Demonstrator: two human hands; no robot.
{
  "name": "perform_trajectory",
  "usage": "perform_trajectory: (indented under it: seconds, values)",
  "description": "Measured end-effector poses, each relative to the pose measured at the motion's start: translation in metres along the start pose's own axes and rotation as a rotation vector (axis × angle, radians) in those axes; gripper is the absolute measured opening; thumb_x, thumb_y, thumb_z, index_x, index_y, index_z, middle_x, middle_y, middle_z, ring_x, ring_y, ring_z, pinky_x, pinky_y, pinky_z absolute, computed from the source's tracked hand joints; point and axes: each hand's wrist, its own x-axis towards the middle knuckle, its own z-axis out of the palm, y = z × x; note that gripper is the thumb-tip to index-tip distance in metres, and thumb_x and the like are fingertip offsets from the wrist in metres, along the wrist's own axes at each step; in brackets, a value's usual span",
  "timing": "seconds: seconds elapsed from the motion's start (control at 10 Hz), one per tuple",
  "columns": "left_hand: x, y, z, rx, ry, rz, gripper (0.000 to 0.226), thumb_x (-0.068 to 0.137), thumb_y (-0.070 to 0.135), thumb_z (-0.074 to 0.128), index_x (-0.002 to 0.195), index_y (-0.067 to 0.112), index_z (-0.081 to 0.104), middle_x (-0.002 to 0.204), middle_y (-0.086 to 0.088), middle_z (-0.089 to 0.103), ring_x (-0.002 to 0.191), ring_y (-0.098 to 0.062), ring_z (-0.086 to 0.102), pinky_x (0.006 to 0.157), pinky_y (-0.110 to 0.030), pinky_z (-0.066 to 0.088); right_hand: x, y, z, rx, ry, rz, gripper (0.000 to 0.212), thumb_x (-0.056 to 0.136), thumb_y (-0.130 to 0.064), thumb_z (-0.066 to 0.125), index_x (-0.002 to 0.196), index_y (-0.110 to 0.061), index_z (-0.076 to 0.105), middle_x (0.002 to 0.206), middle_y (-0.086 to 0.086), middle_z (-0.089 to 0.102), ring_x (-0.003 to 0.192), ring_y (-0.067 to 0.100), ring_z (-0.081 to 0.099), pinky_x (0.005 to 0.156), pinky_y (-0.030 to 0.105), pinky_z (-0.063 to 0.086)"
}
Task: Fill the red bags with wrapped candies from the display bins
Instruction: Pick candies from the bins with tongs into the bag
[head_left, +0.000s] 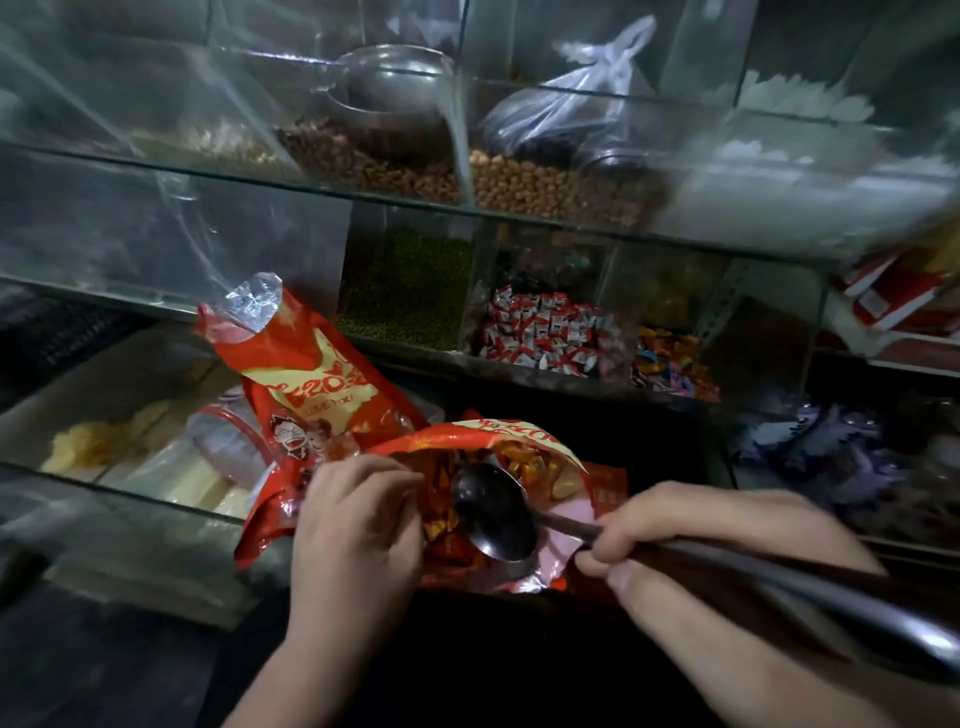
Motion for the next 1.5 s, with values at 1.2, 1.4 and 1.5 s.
perform_trajectory:
  seconds: [1.2, 1.4, 1.5]
  values:
    - [0.044, -0.028, 0.038, 0.044, -0.237, -0.079, 0.079, 0.083, -0.004, 0.054, 0.149, 0.033, 0.034, 0.151, 0.001, 0.046, 0.131, -0.020, 0.047, 0.097, -0.032, 0.049, 0.125, 0.024, 0.040, 0.292, 0.779, -0.348, 0.026, 0.100, -0.030, 0.066, 0.078, -0.045, 0.070, 0.047, -0.003, 0.066, 0.047, 0.007, 0.065, 0.048, 0.009, 0.044]
    - [0.043, -0.029, 0.039, 0.087, -0.223, -0.106, 0.078, 0.080, -0.008, 0.056, 0.149, 0.026, 0.039, 0.152, -0.007, 0.046, 0.129, -0.030, 0.053, 0.092, -0.039, 0.053, 0.119, 0.039, 0.034, 0.410, 0.836, -0.338, 0.010, 0.094, -0.046, 0.069, 0.085, -0.047, 0.074, 0.044, -0.009, 0.062, 0.041, 0.006, 0.062, 0.047, 0.012, 0.045]
    - [0.042, -0.026, 0.040, 0.094, -0.227, -0.081, 0.078, 0.077, -0.011, 0.058, 0.146, 0.023, 0.043, 0.149, -0.012, 0.049, 0.120, -0.035, 0.059, 0.084, -0.040, 0.056, 0.123, 0.043, 0.033, 0.535, 0.863, -0.299, 0.011, 0.095, -0.042, 0.069, 0.087, -0.041, 0.076, 0.041, -0.003, 0.059, 0.034, 0.013, 0.056, 0.042, 0.019, 0.043]
